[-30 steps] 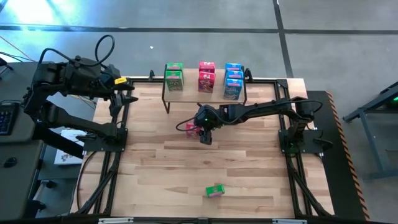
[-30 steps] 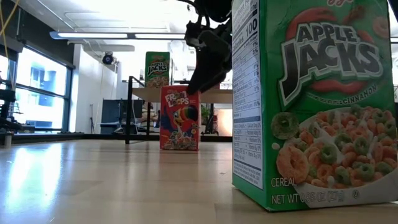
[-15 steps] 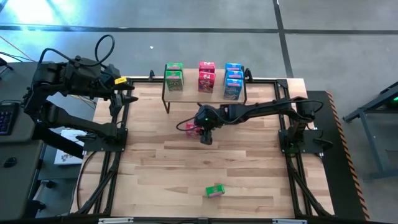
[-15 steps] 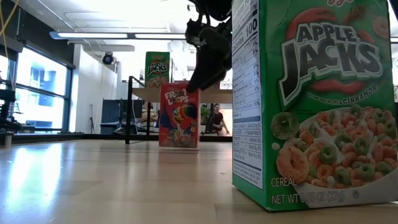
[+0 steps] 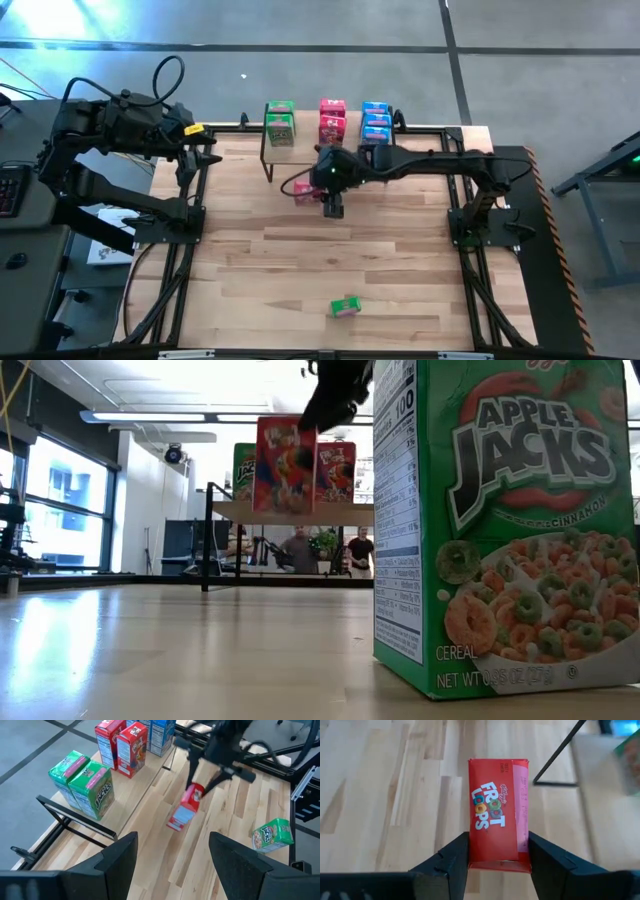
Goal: Stack cereal on shelf
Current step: Put the red cereal box on the shelf aligned with the other red cereal boxes
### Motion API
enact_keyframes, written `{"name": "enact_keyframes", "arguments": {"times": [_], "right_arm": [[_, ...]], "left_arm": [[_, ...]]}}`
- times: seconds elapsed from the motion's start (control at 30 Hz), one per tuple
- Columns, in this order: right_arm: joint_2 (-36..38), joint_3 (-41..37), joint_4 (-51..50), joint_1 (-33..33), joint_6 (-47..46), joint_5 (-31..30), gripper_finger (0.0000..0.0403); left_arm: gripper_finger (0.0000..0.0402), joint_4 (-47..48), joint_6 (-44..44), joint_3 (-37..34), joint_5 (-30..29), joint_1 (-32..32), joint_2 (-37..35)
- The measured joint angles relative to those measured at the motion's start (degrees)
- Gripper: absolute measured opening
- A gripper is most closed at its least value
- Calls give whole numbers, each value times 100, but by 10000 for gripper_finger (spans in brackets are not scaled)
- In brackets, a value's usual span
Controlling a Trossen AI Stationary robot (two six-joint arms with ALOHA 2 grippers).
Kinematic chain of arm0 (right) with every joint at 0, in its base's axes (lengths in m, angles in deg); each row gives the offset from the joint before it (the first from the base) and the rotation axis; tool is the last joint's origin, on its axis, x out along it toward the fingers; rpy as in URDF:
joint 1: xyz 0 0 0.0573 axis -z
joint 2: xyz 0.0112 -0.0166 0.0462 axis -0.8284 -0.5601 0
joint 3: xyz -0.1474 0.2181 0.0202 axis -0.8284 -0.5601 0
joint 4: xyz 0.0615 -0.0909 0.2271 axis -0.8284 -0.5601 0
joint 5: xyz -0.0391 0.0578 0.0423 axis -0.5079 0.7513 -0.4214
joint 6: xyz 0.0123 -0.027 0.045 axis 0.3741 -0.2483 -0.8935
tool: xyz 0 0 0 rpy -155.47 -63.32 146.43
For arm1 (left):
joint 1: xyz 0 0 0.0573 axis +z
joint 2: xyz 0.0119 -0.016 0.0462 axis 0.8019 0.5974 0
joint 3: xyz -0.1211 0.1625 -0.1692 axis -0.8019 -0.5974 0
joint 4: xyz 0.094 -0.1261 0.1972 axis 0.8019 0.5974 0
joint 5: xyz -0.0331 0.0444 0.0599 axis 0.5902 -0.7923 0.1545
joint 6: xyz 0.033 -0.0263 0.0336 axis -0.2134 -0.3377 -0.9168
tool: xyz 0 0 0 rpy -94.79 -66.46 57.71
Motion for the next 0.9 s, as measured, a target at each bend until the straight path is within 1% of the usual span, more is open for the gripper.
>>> {"name": "enact_keyframes", "arguments": {"times": [0.37, 0.6, 0.67, 0.9], "right_arm": [[0, 1303, -1220, 545, 757, -12, 165], [0, 2103, -2022, 974, 1067, 13, 165], [0, 2337, -2305, 1094, 1093, 91, 165], [0, 3110, -3051, 1472, 1097, 774, 165]], "left_arm": [[237, 2, 0, 0, 0, 0, 0], [237, 0, 0, 0, 0, 0, 0], [237, 0, 0, 0, 0, 0, 0], [237, 0, 0, 0, 0, 0, -2]]}}
